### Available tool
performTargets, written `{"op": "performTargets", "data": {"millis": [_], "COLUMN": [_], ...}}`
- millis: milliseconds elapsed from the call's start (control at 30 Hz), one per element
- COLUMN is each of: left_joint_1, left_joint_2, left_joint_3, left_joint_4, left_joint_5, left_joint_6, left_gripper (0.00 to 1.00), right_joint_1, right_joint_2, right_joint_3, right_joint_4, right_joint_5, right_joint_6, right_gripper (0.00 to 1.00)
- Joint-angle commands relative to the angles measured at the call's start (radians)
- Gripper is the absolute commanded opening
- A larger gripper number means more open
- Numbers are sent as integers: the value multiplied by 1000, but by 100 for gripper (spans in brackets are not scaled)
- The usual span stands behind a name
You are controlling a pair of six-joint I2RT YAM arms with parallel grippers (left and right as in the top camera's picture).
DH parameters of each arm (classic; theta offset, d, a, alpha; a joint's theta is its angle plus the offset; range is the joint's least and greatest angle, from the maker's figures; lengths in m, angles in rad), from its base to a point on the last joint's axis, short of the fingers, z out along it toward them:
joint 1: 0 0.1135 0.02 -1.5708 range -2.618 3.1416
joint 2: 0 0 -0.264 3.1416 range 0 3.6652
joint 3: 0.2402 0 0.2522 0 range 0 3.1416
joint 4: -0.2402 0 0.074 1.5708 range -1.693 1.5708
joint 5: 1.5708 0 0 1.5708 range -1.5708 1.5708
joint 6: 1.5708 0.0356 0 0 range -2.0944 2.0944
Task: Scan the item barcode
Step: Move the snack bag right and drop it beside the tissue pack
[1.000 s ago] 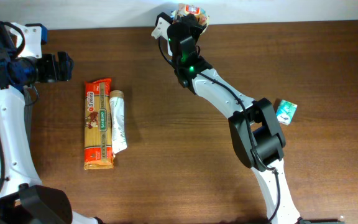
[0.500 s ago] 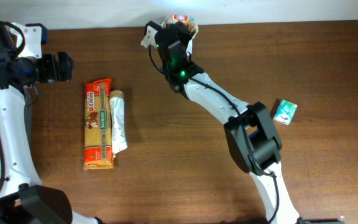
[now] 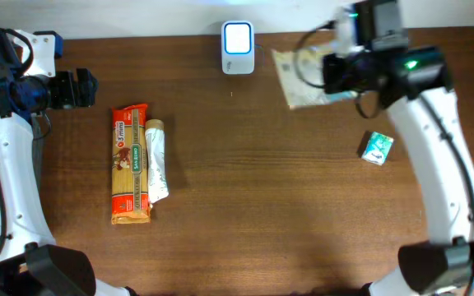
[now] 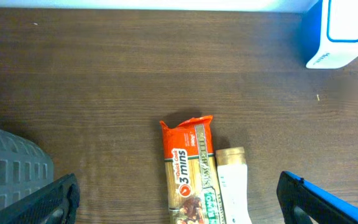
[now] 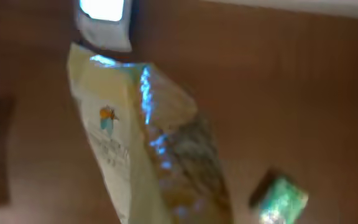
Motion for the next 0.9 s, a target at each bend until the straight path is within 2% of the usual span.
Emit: {"op": "performTargets", "data": {"millis": [0,133,300,333,367,400,433,467,500,633,733,800,867], "left_joint_1": [7,7,7,7,7,7,7,7,7,7,7,7,7], "left_joint_2": [-21,-21,-21,-21,-21,-21,-21,-21,-21,-21,-21,-21,-21], "left_joint_3": [5,5,5,5,5,5,5,5,5,5,5,5,5], "left_joint_4": [1,1,1,1,1,1,1,1,1,1,1,1,1], "left_joint_5": [8,8,8,8,8,8,8,8,8,8,8,8,8], "left_joint_6": [16,16,16,16,16,16,16,16,16,16,16,16,16], "left_gripper": [99,99,99,99,99,99,99,99,99,99,99,99,99], "right_joint_1": [-161,-321,-454,-474,-487,-507,-515,-522,-523,-520,-491,-414,-339], "right_joint_2": [81,248,367,367,365,365,365,365,365,364,364,364,364], "right_joint_3": [-11,-57,-72,-72,-71,-71,-71,-63,-47,77,209,304,318], "right_joint_4": [-31,-42,-75,-85,-93,-108,-111,-117,-132,-232,-320,-366,-352], "right_joint_5": [-199,-253,-204,-175,-169,-169,-170,-170,-169,-161,-151,-158,-219], "right_joint_6": [82,104,104,104,103,103,103,104,103,98,92,92,92], "right_gripper": [4,4,4,9,24,35,41,66,82,99,99,99,99]}}
